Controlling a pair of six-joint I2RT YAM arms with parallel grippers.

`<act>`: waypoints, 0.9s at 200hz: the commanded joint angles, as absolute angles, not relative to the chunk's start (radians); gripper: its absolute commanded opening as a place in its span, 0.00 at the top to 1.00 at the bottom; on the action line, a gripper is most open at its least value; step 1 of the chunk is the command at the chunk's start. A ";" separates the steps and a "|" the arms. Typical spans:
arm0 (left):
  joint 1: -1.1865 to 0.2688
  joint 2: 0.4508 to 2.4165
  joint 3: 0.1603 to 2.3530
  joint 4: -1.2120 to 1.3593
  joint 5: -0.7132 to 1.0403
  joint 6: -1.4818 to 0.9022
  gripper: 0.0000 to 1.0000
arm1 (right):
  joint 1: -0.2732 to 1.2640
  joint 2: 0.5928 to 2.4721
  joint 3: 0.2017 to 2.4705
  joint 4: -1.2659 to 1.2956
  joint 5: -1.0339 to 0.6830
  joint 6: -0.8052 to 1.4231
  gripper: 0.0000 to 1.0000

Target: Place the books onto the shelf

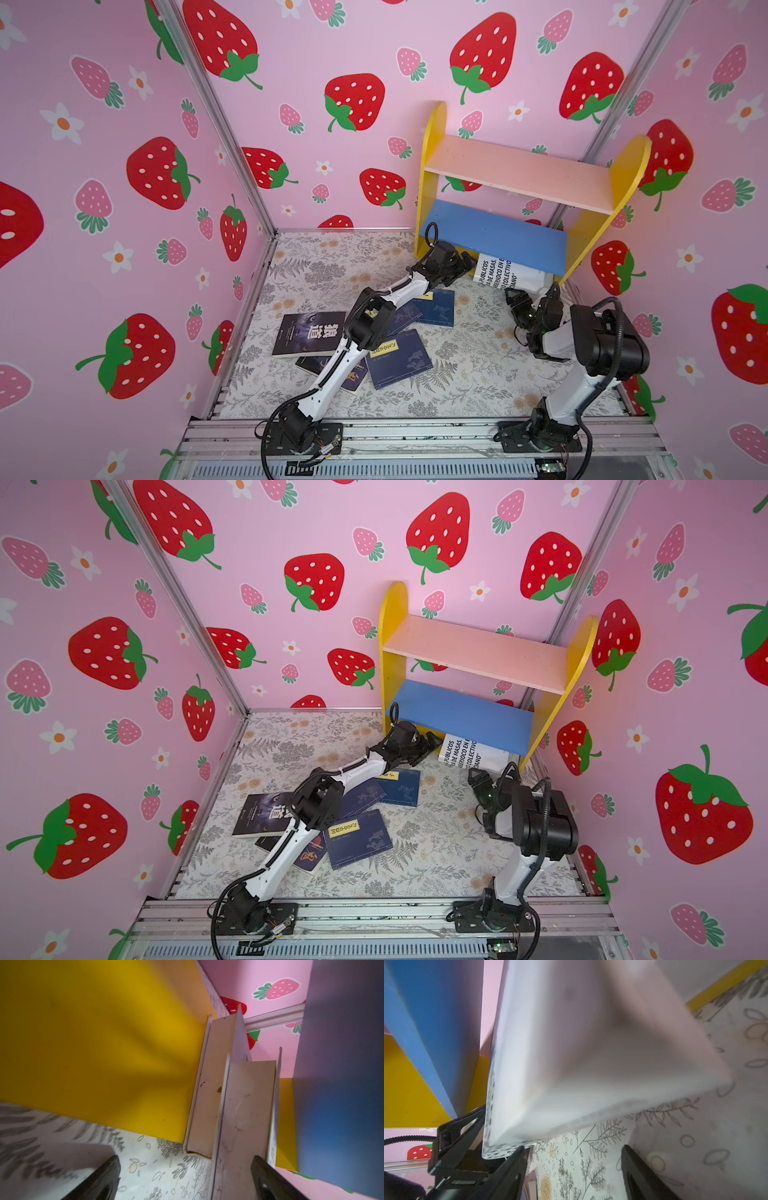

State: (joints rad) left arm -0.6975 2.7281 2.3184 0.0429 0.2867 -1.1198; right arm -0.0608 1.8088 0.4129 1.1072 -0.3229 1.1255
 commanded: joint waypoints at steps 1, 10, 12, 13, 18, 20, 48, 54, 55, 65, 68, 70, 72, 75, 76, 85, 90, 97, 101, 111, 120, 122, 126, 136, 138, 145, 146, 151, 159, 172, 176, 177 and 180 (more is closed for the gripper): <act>-0.708 2.769 2.391 0.093 0.280 -1.137 0.01 | -0.062 1.861 0.441 1.200 -0.325 1.184 0.27; -0.709 2.778 2.410 0.089 0.274 -1.131 0.01 | -0.063 1.877 0.447 1.220 -0.329 1.197 0.26; -0.709 2.780 2.414 0.089 0.274 -1.131 0.01 | -0.063 1.882 0.447 1.224 -0.328 1.199 0.26; -0.709 2.781 2.416 0.088 0.273 -1.131 0.01 | -0.063 1.884 0.448 1.226 -0.328 1.201 0.26; -0.710 2.785 2.424 0.090 0.272 -1.131 0.01 | -0.064 1.891 0.448 1.238 -0.330 1.207 0.26; -0.710 2.786 2.428 0.090 0.270 -1.130 0.01 | -0.064 1.893 0.448 1.244 -0.329 1.209 0.26; -0.714 2.821 2.492 0.079 0.274 -1.125 0.01 | -0.064 1.929 0.450 1.304 -0.327 1.233 0.26; -0.715 2.828 2.506 0.075 0.278 -1.124 0.01 | -0.066 1.935 0.450 1.312 -0.325 1.239 0.26; -0.716 2.830 2.508 0.074 0.278 -1.124 0.01 | -0.065 1.936 0.450 1.317 -0.325 1.243 0.26; -0.719 2.840 2.520 0.073 0.282 -1.124 0.01 | -0.064 1.946 0.447 1.339 -0.321 1.255 0.26; -0.720 2.842 2.523 0.073 0.282 -1.124 0.01 | -0.064 1.949 0.446 1.348 -0.320 1.260 0.26; -0.720 2.842 2.525 0.072 0.282 -1.124 0.01 | -0.064 1.950 0.446 1.354 -0.320 1.263 0.26; -0.722 2.844 2.527 0.071 0.282 -1.125 0.01 | -0.064 1.950 0.443 1.360 -0.319 1.267 0.26; -0.722 2.847 2.530 0.069 0.282 -1.126 0.01 | -0.064 1.953 0.442 1.365 -0.317 1.269 0.26; -0.722 2.848 2.530 0.069 0.282 -1.126 0.01 | -0.064 1.954 0.441 1.371 -0.315 1.272 0.26; -0.724 2.854 2.538 0.072 0.286 -1.126 0.01 | -0.064 1.956 0.432 1.399 -0.309 1.282 0.26; -0.725 2.859 2.544 0.072 0.287 -1.126 0.01 | -0.064 1.957 0.429 1.407 -0.306 1.287 0.26; -0.726 2.862 2.551 0.071 0.288 -1.125 0.01 | -0.064 1.954 0.427 1.414 -0.304 1.289 0.26; -0.728 2.864 2.556 0.069 0.290 -1.124 0.01 | -0.064 1.954 0.427 1.416 -0.302 1.288 0.26; -0.732 2.868 2.564 0.073 0.293 -1.121 0.01 | -0.064 1.947 0.426 1.417 -0.297 1.284 0.26; -0.734 2.872 2.569 0.067 0.292 -1.117 0.01 | -0.064 1.943 0.424 1.417 -0.289 1.283 0.26; -0.733 2.873 2.571 0.067 0.291 -1.116 0.01 | -0.064 1.941 0.424 1.417 -0.289 1.282 0.26; -0.735 2.874 2.574 0.067 0.290 -1.114 0.01 | -0.064 1.942 0.425 1.416 -0.286 1.281 0.26; -0.737 2.878 2.581 0.066 0.290 -1.112 0.01 | -0.064 1.940 0.427 1.414 -0.281 1.281 0.26; -0.736 2.879 2.581 0.064 0.290 -1.112 0.01 | -0.064 1.940 0.427 1.414 -0.281 1.281 0.26; -0.738 2.880 2.586 0.062 0.291 -1.111 0.01 | -0.064 1.941 0.429 1.414 -0.279 1.280 0.26; -0.738 2.881 2.586 0.062 0.291 -1.111 0.01 | -0.064 1.941 0.430 1.414 -0.279 1.280 0.26; -0.738 2.881 2.589 0.060 0.293 -1.112 0.01 | -0.065 1.943 0.433 1.414 -0.278 1.279 0.25; -0.740 2.881 2.590 0.055 0.291 -1.108 0.01 | -0.067 1.945 0.433 1.414 -0.275 1.280 0.25; -0.744 2.883 2.592 0.053 0.291 -1.103 0.01 | -0.067 1.947 0.434 1.416 -0.269 1.284 0.25; -0.744 2.883 2.593 0.050 0.290 -1.103 0.01 | -0.066 1.945 0.434 1.416 -0.268 1.284 0.25; -0.744 2.883 2.593 0.050 0.290 -1.103 0.01 | -0.066 1.946 0.433 1.416 -0.267 1.284 0.25; -0.745 2.884 2.595 0.049 0.291 -1.102 0.01 | -0.066 1.947 0.433 1.416 -0.266 1.284 0.25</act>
State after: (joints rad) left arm -0.7223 2.8536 2.5385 -0.0132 0.2993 -1.1473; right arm -0.0685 1.9430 0.4328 1.3724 -0.2691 1.2640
